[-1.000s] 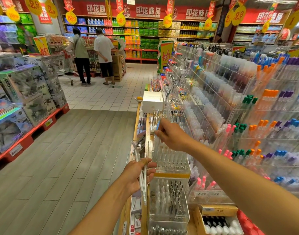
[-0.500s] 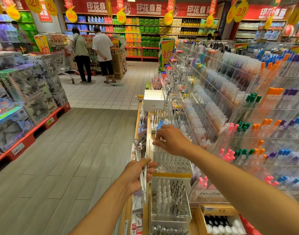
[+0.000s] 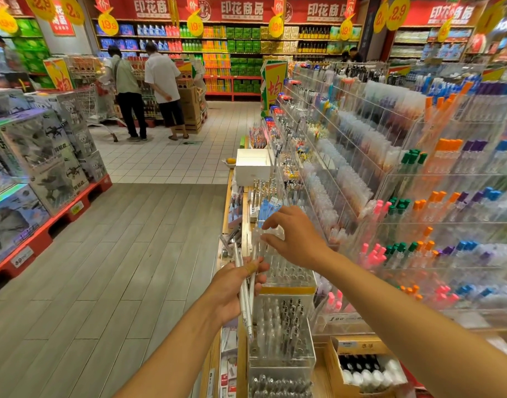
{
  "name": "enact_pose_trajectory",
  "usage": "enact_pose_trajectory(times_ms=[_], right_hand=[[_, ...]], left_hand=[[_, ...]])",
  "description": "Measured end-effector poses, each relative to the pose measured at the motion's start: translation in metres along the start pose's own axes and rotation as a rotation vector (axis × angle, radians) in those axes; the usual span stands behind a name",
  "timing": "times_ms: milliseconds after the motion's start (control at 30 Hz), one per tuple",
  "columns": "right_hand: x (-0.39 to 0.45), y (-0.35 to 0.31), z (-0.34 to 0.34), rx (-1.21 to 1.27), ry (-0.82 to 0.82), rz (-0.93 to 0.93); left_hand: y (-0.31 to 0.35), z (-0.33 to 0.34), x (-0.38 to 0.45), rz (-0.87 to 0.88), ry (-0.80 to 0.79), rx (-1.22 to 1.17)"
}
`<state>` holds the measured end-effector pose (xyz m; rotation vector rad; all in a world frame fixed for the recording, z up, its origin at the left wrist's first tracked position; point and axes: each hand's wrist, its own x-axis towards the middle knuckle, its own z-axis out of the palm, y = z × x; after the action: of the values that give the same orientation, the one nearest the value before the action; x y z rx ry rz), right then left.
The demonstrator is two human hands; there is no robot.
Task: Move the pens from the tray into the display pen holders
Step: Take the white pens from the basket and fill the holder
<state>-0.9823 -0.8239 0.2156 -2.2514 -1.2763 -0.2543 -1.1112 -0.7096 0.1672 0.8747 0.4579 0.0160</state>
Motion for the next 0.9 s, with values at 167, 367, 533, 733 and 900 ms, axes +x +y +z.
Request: enact_pose_trajectory(times_ms=[167,367,533,733,900], right_hand=[[-0.025,0.012,-0.014,0.252,-0.033,0.06],[-0.046,0.022,-0.035,0.616,-0.289,0.189],[-0.053,0.025,-0.039,0.836,-0.351,0.295],[-0.055,0.025,-0.027,0.922,-0.273,0.405],[-0.051,0.029,-0.034,0.962,-0.103,0.488]], left_hand=[[-0.009,0.016,0.001,0.002,-0.099,0.001],[-0.016,0.032,0.002,-0.005,-0.196,0.005],[-0.023,0.038,-0.001,-0.026,-0.203,-0.005],[-0.022,0.046,0.0,-0.088,-0.1,-0.007],[-0.022,0.043,0.001,-0.131,0.012,-0.023]])
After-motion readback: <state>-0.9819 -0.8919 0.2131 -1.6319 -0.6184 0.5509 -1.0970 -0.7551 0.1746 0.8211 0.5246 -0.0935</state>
